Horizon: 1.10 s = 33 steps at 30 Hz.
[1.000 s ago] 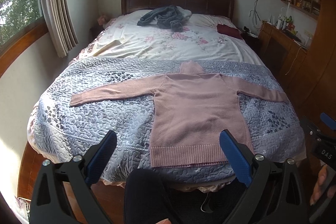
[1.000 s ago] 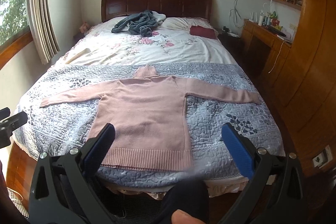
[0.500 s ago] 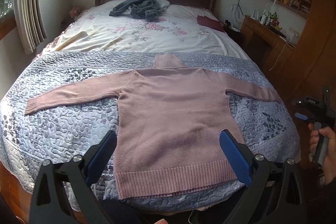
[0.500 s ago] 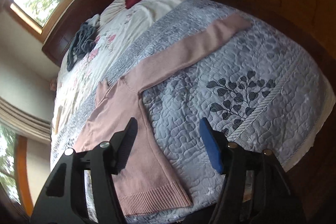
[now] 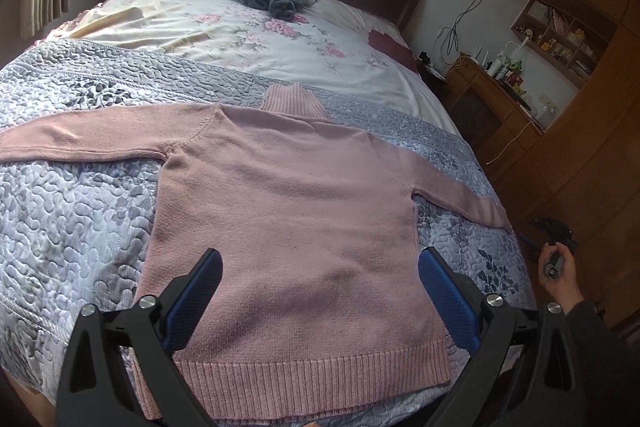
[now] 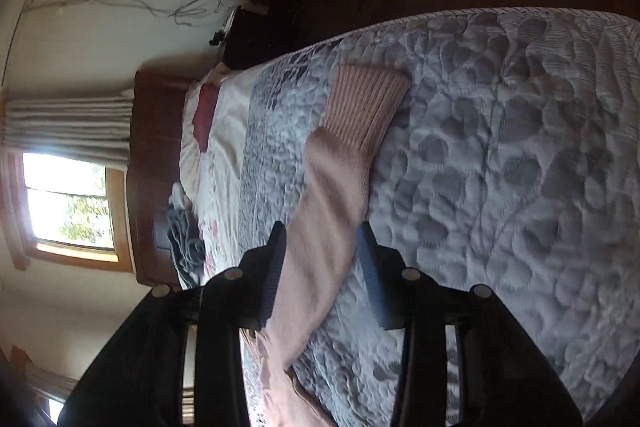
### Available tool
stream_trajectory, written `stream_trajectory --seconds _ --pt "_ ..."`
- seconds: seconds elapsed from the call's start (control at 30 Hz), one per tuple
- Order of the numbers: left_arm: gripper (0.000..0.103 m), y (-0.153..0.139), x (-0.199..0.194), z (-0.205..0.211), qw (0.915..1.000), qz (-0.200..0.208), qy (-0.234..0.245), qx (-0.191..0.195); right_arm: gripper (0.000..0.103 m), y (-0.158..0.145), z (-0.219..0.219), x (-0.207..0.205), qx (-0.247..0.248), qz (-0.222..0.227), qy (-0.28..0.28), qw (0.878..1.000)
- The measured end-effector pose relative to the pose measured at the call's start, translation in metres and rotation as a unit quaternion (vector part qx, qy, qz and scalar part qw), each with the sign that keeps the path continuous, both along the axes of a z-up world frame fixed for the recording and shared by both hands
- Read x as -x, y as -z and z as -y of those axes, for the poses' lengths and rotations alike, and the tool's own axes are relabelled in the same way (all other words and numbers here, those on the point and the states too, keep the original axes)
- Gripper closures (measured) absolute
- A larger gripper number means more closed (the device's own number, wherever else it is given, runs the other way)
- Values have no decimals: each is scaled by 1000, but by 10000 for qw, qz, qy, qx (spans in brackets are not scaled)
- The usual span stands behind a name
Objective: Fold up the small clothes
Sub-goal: 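Grasp the pink sweater's sleeve cuff with the right gripper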
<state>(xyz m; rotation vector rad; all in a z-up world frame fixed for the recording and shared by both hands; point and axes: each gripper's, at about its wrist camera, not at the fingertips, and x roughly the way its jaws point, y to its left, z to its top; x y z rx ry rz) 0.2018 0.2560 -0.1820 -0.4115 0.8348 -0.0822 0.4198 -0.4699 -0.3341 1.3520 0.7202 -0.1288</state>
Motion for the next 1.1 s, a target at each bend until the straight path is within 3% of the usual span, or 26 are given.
stream_trajectory --seconds 0.1,0.3,0.5,0.63,0.67,0.7,0.73,0.9,1.03,1.1 --pt "4 7 -5 8 9998 -17 55 173 66 20 23 -18 -143 -97 251 9995" --pt "4 37 -19 12 9968 -445 112 653 66 51 46 -47 -123 -502 448 9977" --pt "4 50 -29 -2 9918 -527 -186 1153 67 58 53 -71 -31 -465 470 9978" --pt "4 54 -34 -10 9902 -560 -283 1245 69 58 57 -86 30 -476 460 9978" --pt "4 55 -35 -12 9897 -575 -326 1268 70 57 57 -89 59 -475 456 9978" --pt "4 57 -36 -14 9886 -629 -366 1315 78 55 56 -90 118 -479 434 9978" --pt "4 59 -37 -17 9865 -732 -396 1413 90 51 56 -92 186 -455 406 9980" --pt "5 65 -42 -36 9743 -996 -427 1975 94 4 38 -101 1002 -167 102 9948" --pt "5 59 -47 -44 9742 -897 -574 1991 94 -42 10 -107 1572 182 -258 9871" --pt "5 58 -52 -45 9750 -1058 -720 1814 94 -64 -8 -110 1782 361 -436 9824"
